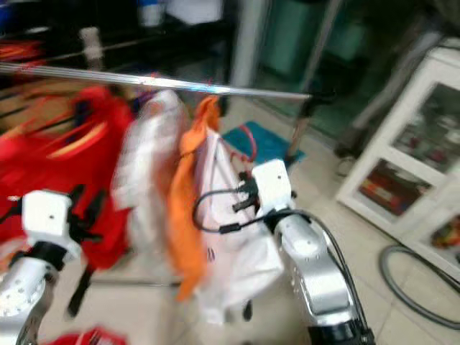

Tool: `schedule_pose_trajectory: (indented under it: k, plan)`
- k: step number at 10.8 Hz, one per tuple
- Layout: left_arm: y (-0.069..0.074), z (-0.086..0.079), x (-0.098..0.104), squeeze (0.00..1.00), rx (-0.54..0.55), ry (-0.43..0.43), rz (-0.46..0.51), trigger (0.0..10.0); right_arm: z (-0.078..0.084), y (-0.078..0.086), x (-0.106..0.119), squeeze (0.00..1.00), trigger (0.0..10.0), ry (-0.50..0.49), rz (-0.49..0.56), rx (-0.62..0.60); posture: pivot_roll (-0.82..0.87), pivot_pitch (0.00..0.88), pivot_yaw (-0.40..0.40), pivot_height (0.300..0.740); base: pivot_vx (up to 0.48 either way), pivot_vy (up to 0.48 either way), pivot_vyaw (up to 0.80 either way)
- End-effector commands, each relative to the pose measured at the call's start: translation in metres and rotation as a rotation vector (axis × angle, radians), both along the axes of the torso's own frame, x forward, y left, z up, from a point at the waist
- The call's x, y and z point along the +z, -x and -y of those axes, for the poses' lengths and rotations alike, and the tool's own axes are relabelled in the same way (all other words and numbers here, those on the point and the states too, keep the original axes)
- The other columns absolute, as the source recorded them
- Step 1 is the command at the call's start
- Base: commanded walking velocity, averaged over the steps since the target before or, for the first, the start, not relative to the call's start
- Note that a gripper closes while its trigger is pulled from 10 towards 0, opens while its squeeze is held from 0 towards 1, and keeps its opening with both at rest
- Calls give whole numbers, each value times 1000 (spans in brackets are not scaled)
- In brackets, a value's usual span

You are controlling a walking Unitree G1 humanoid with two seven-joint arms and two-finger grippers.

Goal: Hang hanger

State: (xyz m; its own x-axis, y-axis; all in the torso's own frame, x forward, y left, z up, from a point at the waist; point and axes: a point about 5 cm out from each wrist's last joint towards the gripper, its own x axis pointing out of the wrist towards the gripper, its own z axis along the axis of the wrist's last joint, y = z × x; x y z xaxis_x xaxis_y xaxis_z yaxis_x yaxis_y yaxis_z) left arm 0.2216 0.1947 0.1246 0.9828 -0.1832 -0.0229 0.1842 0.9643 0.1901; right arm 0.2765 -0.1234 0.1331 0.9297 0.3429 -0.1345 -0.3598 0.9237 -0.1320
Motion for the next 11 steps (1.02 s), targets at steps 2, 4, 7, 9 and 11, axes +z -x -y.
schedule_pose_trajectory:
  k: [2,4,7,9,11]
  plan:
    - [-3,26,7,0,-220,35,22,10000,21,-10,6,0,10000,0,28,-167,-40,0,-30,740,156,0,0]
    - [-10,31,13,0,-265,16,34,10000,26,-18,13,0,10000,2,47,-193,-49,0,-15,740,0,0,0]
    - [-16,32,21,0,-305,-2,30,10000,31,-36,24,0,10000,15,70,-202,-52,0,-10,740,0,0,0]
    - [-15,31,19,0,-324,-11,17,10000,27,-48,28,0,10000,17,53,-188,-54,0,-16,740,0,0,0]
    - [-12,33,19,0,-404,-27,-19,10000,17,-69,40,0,10000,47,46,-144,-53,0,-30,740,0,0,0]
